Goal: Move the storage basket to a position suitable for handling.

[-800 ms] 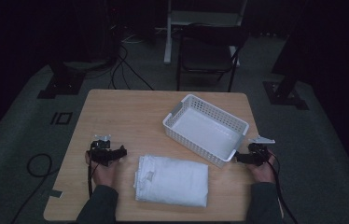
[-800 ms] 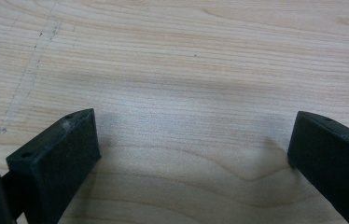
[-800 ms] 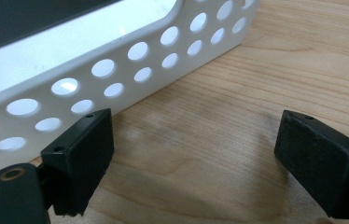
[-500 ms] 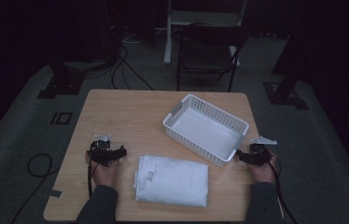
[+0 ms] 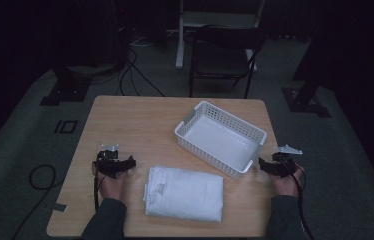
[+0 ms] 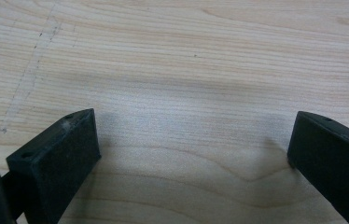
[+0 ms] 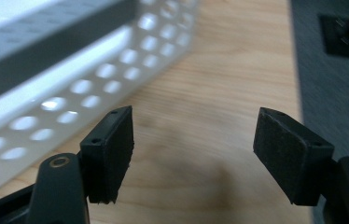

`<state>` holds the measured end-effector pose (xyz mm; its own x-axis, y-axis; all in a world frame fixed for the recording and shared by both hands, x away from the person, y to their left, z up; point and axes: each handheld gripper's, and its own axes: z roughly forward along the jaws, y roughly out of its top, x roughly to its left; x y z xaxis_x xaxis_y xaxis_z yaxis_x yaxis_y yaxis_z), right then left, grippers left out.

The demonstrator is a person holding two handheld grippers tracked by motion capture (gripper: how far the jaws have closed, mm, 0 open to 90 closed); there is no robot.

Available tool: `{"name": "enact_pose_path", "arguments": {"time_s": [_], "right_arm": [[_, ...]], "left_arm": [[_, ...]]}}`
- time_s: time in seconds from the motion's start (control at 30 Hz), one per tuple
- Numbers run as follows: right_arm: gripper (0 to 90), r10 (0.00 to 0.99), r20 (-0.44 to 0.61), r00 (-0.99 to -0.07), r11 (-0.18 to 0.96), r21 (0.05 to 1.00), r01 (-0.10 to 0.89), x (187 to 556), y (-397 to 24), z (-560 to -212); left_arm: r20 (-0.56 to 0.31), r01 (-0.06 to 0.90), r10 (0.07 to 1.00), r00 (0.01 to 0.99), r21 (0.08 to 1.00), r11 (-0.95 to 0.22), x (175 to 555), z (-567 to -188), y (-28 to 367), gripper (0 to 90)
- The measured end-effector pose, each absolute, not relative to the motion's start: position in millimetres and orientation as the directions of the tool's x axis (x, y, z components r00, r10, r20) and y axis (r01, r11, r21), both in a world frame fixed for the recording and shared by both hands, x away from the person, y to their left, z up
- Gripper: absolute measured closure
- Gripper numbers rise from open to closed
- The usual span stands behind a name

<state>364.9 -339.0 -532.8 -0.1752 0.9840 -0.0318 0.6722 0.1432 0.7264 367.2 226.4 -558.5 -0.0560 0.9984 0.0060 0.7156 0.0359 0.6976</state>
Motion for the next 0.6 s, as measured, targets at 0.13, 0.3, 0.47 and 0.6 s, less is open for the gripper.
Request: {"name": "enact_pose_path", "arguments": {"time_s": [0.13,0.3,0.47,0.6], "right_arm": [[28.7,0.99,0.002,-0.14,0.091,0.753,0.652,359,-343,-522],[29.1,0.989,0.036,-0.145,0.06,0.793,0.606,349,-340,-503],[29.0,0.983,0.051,-0.175,0.057,0.825,0.562,342,-328,-487],[28.7,0.973,0.107,-0.204,0.028,0.825,0.565,338,-314,-478]], "left_arm": [[0.007,0.716,0.998,-0.055,0.698,0.035,367,-558,226,1.5],[0.007,0.716,0.998,-0.055,0.697,0.035,367,-558,227,1.5],[0.006,0.716,0.998,-0.055,0.698,0.035,367,-558,226,1.6],[0.007,0.715,0.999,-0.052,0.698,0.032,367,-558,227,2.2]]}}
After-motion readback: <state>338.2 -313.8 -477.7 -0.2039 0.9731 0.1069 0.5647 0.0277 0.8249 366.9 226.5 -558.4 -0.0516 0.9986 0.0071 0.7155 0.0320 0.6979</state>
